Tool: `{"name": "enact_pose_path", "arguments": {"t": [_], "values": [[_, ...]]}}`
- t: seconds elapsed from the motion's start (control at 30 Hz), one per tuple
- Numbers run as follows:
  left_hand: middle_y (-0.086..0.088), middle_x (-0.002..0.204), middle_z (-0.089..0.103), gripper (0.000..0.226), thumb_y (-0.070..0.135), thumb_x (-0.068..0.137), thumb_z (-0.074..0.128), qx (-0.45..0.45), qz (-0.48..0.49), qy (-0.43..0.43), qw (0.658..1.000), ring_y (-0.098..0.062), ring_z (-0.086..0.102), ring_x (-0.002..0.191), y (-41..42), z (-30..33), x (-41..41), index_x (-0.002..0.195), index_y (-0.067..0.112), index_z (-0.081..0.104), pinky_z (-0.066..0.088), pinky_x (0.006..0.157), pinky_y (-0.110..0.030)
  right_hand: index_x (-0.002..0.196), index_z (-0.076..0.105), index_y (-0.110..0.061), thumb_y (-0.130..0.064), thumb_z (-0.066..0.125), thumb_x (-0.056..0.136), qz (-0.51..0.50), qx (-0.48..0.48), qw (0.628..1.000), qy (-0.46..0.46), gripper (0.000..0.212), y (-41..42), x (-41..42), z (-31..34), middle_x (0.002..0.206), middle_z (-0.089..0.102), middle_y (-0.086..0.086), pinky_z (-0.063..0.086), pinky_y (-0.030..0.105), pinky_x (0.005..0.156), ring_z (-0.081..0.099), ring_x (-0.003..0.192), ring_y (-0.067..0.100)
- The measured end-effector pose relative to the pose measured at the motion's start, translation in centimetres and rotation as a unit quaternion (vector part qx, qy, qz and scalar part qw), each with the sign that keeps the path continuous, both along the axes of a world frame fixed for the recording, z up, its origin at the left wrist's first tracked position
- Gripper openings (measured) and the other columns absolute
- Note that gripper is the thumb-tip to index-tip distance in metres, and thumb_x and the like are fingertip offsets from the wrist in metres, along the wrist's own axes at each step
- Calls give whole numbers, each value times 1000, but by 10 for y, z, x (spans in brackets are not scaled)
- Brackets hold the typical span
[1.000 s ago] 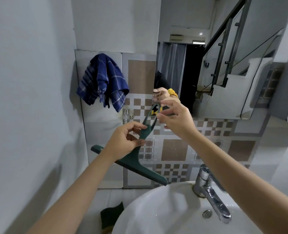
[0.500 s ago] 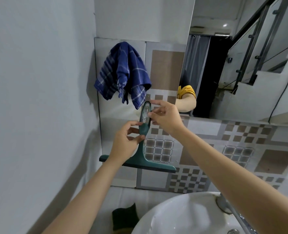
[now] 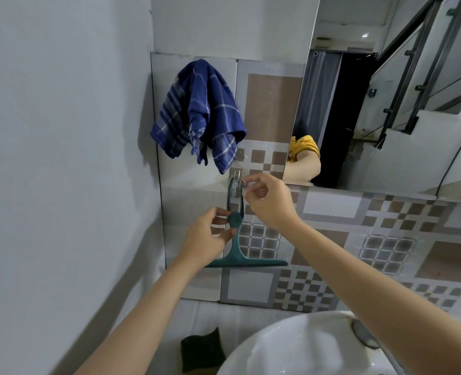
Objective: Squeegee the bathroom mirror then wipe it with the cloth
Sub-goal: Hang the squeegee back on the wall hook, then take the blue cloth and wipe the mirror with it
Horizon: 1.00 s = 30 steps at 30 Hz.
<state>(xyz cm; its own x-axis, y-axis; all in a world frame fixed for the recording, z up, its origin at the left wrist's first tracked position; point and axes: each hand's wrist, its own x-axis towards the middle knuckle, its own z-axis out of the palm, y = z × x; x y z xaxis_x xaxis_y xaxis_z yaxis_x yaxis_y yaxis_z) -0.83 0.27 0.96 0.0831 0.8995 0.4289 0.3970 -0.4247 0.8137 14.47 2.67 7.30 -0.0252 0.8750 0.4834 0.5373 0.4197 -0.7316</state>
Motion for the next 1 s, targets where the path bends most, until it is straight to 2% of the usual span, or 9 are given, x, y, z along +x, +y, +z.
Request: {"name": "enact_pose_path", "arguments": {"t": [0.1,0.2,0.33,0.47,0.6,0.7,0.77,0.93,1.0], "values": [[5,103,61,25,22,83,68,71,86,-97,989,-10,60,94,-8,32,-2,104,21,54,46,73,-11,104,65,-17,-13,66,87,-33,125,991,20,17,-4,-4,34,93,67,5,56,33,77,64,84,16],[1,105,62,20,18,86,64,140,152,-263,942,-6,60,94,-20,72,-5,105,18,55,46,69,-7,100,64,-17,-17,65,87,-21,231,972,46,13,-7,-16,85,92,67,3,56,34,78,62,85,14],[10,102,61,19,25,89,60,64,57,-391,916,1,59,91,-25,115,-8,107,27,54,44,76,-22,109,60,-20,-29,63,89,5,222,975,32,21,3,-38,144,92,67,0,55,35,80,63,85,14],[9,117,61,9,38,90,56,-30,-26,-415,909,-10,55,105,-21,134,-11,97,33,57,35,85,-32,119,50,-22,-41,59,91,33,102,994,-22,35,13,-63,170,89,62,0,47,26,62,58,74,14],[4,102,64,8,31,93,52,-6,-37,-432,901,-10,58,88,-24,145,-13,87,28,56,37,72,-27,111,52,-23,-40,68,85,41,49,998,-9,35,17,-75,183,84,54,-9,43,21,51,56,66,7],[1,94,64,8,26,95,49,10,-77,-458,886,-11,58,76,-29,149,-18,89,24,55,43,67,-24,93,58,-26,-30,75,80,74,32,995,58,22,17,-77,192,81,61,0,48,25,54,60,67,16],[-4,98,63,8,24,96,48,13,-97,-452,887,-17,59,83,-33,150,-22,94,21,55,45,75,-33,87,59,-26,-20,75,80,105,24,988,111,19,12,-77,198,79,62,4,51,27,58,60,66,18],[-6,112,63,14,28,89,52,-11,-173,-452,875,-23,61,98,-52,157,-27,101,23,57,44,93,-47,96,63,-27,-7,67,86,206,3,959,193,23,-7,-75,212,85,67,10,54,29,60,63,68,21],[-1,119,63,35,38,78,58,-29,-181,-432,883,-24,60,107,-61,162,-30,109,24,55,38,99,-52,98,63,-29,-5,64,88,229,5,952,204,26,-16,-72,216,89,68,13,56,33,65,65,73,24]]}}
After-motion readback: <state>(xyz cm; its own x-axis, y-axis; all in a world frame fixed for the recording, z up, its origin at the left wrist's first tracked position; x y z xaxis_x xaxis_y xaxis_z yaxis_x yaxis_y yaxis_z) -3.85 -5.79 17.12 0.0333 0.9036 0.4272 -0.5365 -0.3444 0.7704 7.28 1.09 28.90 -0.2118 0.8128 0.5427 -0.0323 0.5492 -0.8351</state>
